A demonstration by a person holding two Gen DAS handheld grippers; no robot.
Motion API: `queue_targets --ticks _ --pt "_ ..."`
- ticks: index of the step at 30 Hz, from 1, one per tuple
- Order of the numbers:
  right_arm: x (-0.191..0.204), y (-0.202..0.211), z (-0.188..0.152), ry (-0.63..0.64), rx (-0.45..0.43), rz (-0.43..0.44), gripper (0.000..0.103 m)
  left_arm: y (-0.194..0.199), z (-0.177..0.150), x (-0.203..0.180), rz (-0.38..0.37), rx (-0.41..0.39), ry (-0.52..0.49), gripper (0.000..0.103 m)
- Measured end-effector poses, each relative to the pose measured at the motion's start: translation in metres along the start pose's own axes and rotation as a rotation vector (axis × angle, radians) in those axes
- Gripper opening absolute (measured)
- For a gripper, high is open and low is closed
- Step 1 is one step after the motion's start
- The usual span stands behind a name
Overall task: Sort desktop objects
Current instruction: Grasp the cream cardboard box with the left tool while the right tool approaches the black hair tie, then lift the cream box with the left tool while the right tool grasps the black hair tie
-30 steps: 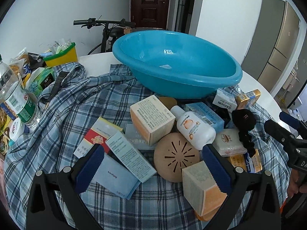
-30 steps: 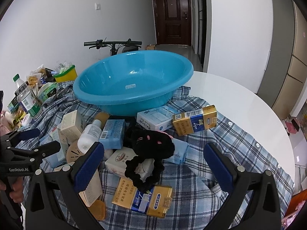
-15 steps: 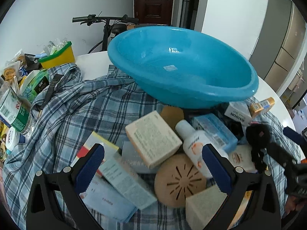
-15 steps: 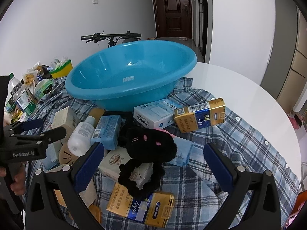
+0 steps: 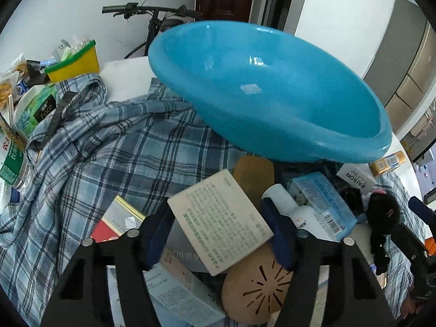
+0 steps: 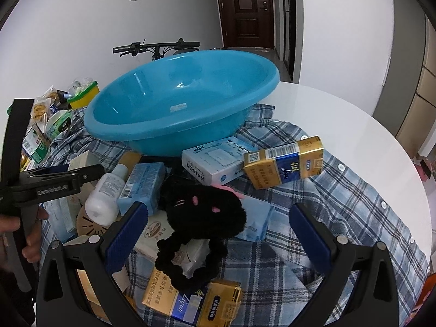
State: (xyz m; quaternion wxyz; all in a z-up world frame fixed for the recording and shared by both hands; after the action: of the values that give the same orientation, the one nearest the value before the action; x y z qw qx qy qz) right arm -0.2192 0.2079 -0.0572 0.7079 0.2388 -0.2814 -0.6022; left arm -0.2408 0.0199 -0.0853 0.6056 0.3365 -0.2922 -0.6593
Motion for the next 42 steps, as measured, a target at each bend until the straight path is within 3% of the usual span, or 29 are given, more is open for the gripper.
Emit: queue_targets --ticks 11,14,17,24,25,26,27,35,37,38,39,40,42 --pt "-0.006 -0.004 -0.004 -0.008 0.012 -0.009 0.103 0.004 -0.003 0.002 0.008 -0.009 -0.073 0.063" --pt "-0.006 -0.005 -0.005 -0.009 0.014 -0.009 0.103 0.0 -0.007 0.003 0.035 0.015 -0.11 0.069" --pt "-0.005 -0.006 -0.006 -0.006 0.019 -0.008 0.103 -0.005 -0.007 0.007 0.021 0.022 -0.069 0.084" --pt "-0.007 -0.005 -0.006 -0.005 0.022 -0.014 0.103 -0.003 0.003 0.008 -0.011 -0.003 0.022 0.084" --pt "-0.009 -0.005 -0.006 -0.008 0.022 -0.015 0.103 -0.002 0.004 0.007 -0.011 -0.008 0.022 0.082" --pt "-0.009 -0.005 -0.006 -0.01 0.022 -0.016 0.103 -0.002 0.005 0.007 -0.009 -0.011 0.019 0.065" --pt "-0.01 -0.005 -0.006 -0.012 0.022 -0.018 0.103 -0.002 0.004 0.006 0.007 -0.007 0.005 0.054" --pt "-0.008 -0.007 -0.008 -0.012 0.027 -0.019 0.103 0.005 0.005 0.001 0.009 -0.033 -0.06 0.048" --pt "-0.008 -0.007 -0.009 -0.011 0.027 -0.018 0.103 0.002 0.003 0.002 0.027 -0.014 -0.067 0.056" --pt "-0.007 -0.007 -0.009 -0.011 0.026 -0.018 0.103 0.001 0.002 0.003 0.025 -0.006 -0.061 0.065" --pt "-0.007 -0.006 -0.008 -0.011 0.025 -0.017 0.103 0.001 0.0 0.003 0.021 -0.004 -0.053 0.079" --pt "-0.007 -0.006 -0.009 -0.011 0.024 -0.016 0.103 0.002 -0.001 0.005 0.012 -0.006 -0.038 0.085" --pt "-0.007 -0.005 -0.009 -0.012 0.023 -0.017 0.103 0.005 -0.005 0.007 0.004 -0.011 -0.022 0.085"
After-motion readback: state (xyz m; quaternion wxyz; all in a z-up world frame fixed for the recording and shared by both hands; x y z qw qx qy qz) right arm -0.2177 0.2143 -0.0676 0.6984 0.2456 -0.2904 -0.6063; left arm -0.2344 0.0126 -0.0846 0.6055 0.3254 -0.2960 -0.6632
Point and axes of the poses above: each gripper's, at about its wrist camera, not at the fingertips, and y roughly against the way its jaws point, x to its left, z to its top, the point moved 7 cm from there along -y, roughly the way its jaws point, and after that the axes turned 6 degrees about -x, right-handed, at the moved point
